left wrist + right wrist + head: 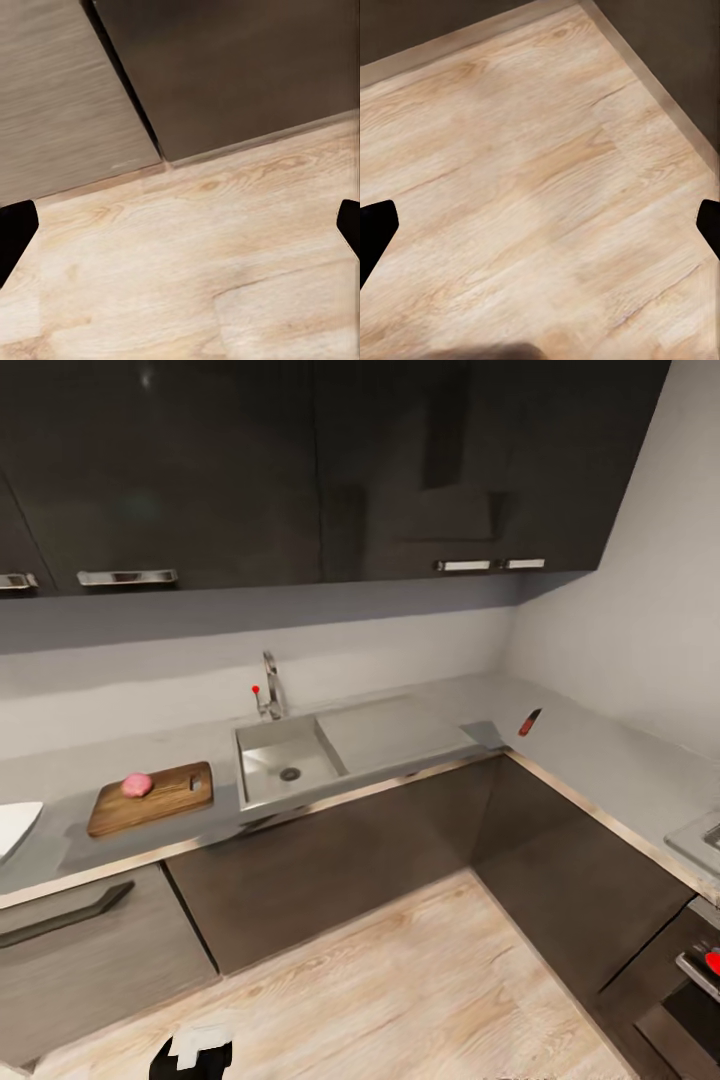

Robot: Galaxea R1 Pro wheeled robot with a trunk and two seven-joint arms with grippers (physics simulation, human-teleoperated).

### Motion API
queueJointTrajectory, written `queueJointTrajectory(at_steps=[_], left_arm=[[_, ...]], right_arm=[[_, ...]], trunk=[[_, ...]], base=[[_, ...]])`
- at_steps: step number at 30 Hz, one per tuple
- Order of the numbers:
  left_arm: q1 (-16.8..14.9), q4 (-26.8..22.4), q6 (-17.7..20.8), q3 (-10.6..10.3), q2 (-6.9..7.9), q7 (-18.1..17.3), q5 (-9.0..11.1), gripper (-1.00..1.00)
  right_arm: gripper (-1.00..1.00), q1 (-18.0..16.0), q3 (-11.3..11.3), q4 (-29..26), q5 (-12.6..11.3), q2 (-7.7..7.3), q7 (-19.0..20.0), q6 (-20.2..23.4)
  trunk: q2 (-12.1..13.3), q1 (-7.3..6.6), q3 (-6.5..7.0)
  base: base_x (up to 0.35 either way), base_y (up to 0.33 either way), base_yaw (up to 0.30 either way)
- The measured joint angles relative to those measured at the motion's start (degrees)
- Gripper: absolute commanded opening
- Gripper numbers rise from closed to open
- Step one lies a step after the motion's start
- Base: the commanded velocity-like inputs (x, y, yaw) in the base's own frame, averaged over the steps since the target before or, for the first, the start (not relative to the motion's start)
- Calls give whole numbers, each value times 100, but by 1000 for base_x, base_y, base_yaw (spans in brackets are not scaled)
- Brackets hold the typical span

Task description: In the kitchen, take the Vidalia onion out of the sink, dice it on the chopping board with the paring knife, put the diced onion into the bowl on the countertop, then place both the paring knife and the chopping board into the sink.

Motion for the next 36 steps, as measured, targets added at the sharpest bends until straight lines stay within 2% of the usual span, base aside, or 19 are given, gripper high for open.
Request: queueJointTrajectory(at_steps=[7,10,12,13,16,18,19,24,26,27,29,33,34,36], left_arm=[[1,3,71,-9,-52,3,-2,100],[2,3,931,-9,-199,-13,-7,100],[2,-1,1863,-9,-246,-84,-16,100],[3,1,2431,-8,-251,-288,-16,100],[11,8,2808,-4,-189,-665,-12,100],[60,10,2882,-2,-164,-725,-11,100],[142,11,2933,0,-151,-744,-11,100],[254,11,2980,-2,-133,-750,-12,100],[292,11,2992,-2,-116,-748,-12,100],[300,10,2994,-2,-113,-747,-12,100],[321,10,2999,-2,-106,-747,-12,100],[340,10,3007,-2,-104,-741,-12,100],[342,10,3010,-2,-103,-739,-12,100],[344,7,3030,-2,-103,-738,-12,100]], right_arm=[[100,-1,11,-13,13,9,-13,33],[100,-19,0,-50,17,-2,-152,199],[100,-215,-4,-65,14,2,-388,499],[100,-578,-20,-79,7,16,-649,940],[100,-1517,8,-98,116,45,-913,1863],[100,-1878,5,-106,185,51,-968,2202],[100,-2262,3,-112,281,55,-1048,2505],[100,-3357,10,-119,684,57,-1369,3322],[100,-4012,10,-117,836,55,-1489,3836],[100,-4140,7,-115,849,54,-1505,3964],[100,-4892,15,-114,922,38,-1553,4603],[100,-6027,18,-115,970,2,-1573,5631],[100,-6420,11,-114,969,-5,-1579,5941],[100,-6777,16,-115,988,-7,-1599,6173]], trunk=[[0,0,20],[1,0,21],[1,1,22],[1,1,23],[1,1,23],[1,1,23],[1,0,21],[0,0,23],[0,0,23],[0,0,22],[-1,-1,24],[0,0,24],[2,1,23],[2,1,24]], base=[[0,0,-72],[0,0,-6],[0,0,-2],[0,0,0],[0,0,0],[0,0,0],[0,0,0],[0,0,0],[0,0,0],[0,0,0],[0,0,0],[0,0,0],[0,0,0],[40,-22,0]])
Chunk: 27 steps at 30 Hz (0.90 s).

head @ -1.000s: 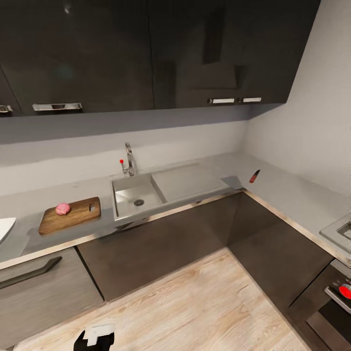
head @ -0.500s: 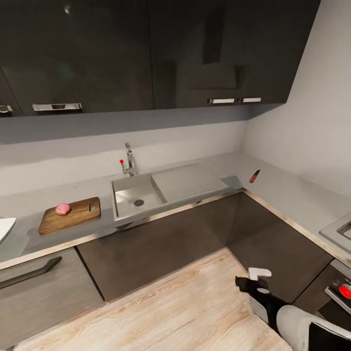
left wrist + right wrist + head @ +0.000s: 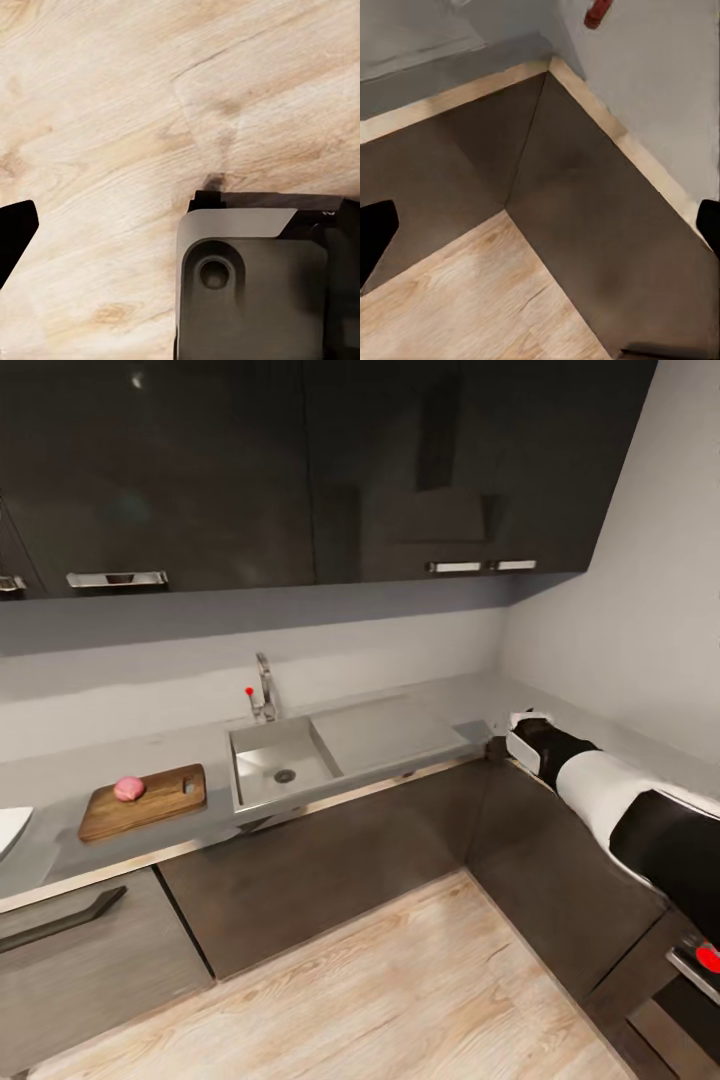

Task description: In the kitchen, take the Vidalia onion out of the sink, dice it on the chopping board with the paring knife, put the diced onion into the bowl on the countertop, then place both the paring knife and the chopping board into the sink.

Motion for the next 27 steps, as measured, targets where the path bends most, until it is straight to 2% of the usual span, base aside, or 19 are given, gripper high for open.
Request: queueJointTrajectory(at_steps=[2,6,14,15,17,22,27], left_arm=[[2,-5,105,0,7,3,3,100],[1,-3,157,0,48,6,5,100],[1,-4,170,0,68,5,6,100],[1,-4,171,1,67,5,7,100],[1,-4,171,1,64,5,6,100],[1,-4,171,0,54,5,4,100],[1,-4,171,1,57,5,6,100]], right_arm=[[100,-549,2,0,38,5,-112,235],[100,-808,-7,0,40,4,-263,306],[100,-872,0,23,48,-53,-294,309],[100,-875,8,27,53,-165,-290,315],[100,-876,2,27,45,-248,-285,319],[100,-877,2,49,41,-379,-270,323],[100,-877,10,91,40,-511,-64,338]], trunk=[[-4,-3,0],[-3,-4,-2],[-2,-4,-2],[-2,-4,-2],[-2,-4,-2],[-2,-4,-2],[-2,-4,-2]], base=[[196,-70,0],[270,-85,0],[307,-93,0],[313,-100,0],[313,-101,0],[313,-103,0],[313,-104,0]])
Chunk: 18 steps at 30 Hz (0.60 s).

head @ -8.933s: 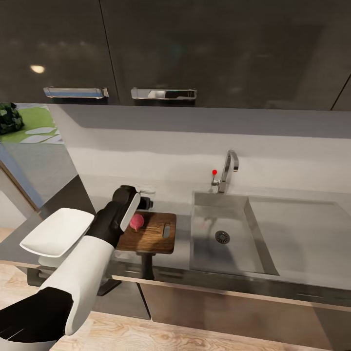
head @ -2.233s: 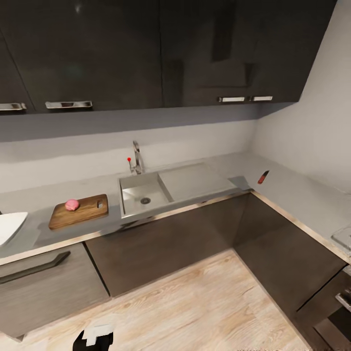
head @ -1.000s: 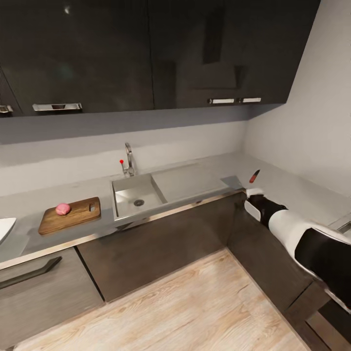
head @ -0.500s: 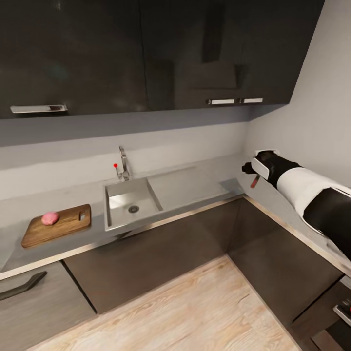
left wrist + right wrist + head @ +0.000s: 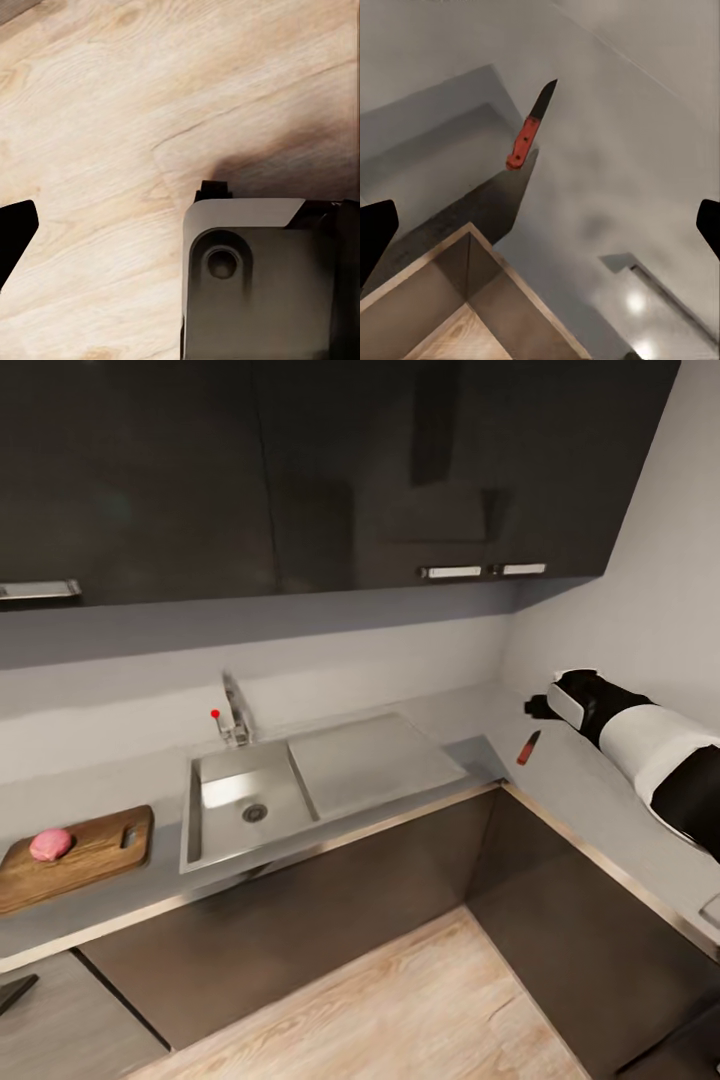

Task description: In the kitchen, take the Vidalia onion out of the sink, dice it on the chopping board with the paring knife, put the diced onion into the bowl on the countertop, then place both the paring knife and the chopping board into the sink.

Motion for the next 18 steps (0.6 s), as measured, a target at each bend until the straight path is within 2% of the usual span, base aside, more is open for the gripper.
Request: queueJointTrajectory(at_steps=[9,12,16,18], left_arm=[[3,0,5,0,-5,-7,2,100],[3,8,72,0,-6,-13,3,100],[18,25,485,0,-8,-41,4,100],[23,25,576,-1,-7,-43,4,100]], right_arm=[[100,26,7,26,-1,-72,517,313],[100,31,8,31,0,-95,581,335],[100,34,5,39,0,-112,609,422],[100,34,4,39,0,-116,611,483]], trunk=[[1,1,0],[1,2,0],[1,3,0],[1,3,0]], base=[[280,-102,0],[88,-40,0],[20,-9,0],[5,-2,0]])
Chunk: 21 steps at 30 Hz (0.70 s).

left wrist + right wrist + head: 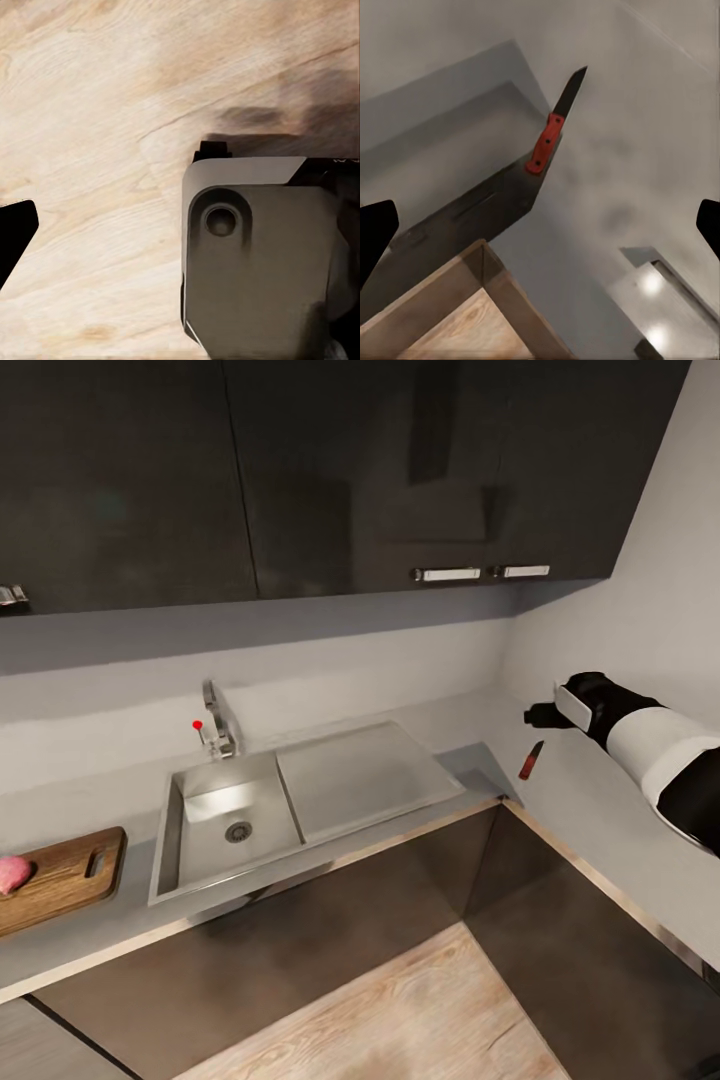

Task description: In the kitchen, take the Vidalia onion out of the sink, dice it on the chopping board with the paring knife, put the diced onion into the bowl on the countertop, then place both the paring knife and the chopping board into the sink.

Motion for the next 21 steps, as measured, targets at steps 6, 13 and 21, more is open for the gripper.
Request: queueJointTrajectory(at_steps=[6,13,21], left_arm=[[23,0,60,0,1,-2,0,100],[35,-4,65,1,12,-6,-1,100],[35,-3,65,0,1,-8,0,100]], right_arm=[[100,1,-1,11,-7,-4,5,45],[100,6,0,35,-16,-58,61,171],[100,36,4,43,-17,-155,295,199]], trunk=[[0,0,0],[-1,-1,0],[0,0,-21]], base=[[16,-24,0],[129,-106,0],[26,-21,0]])
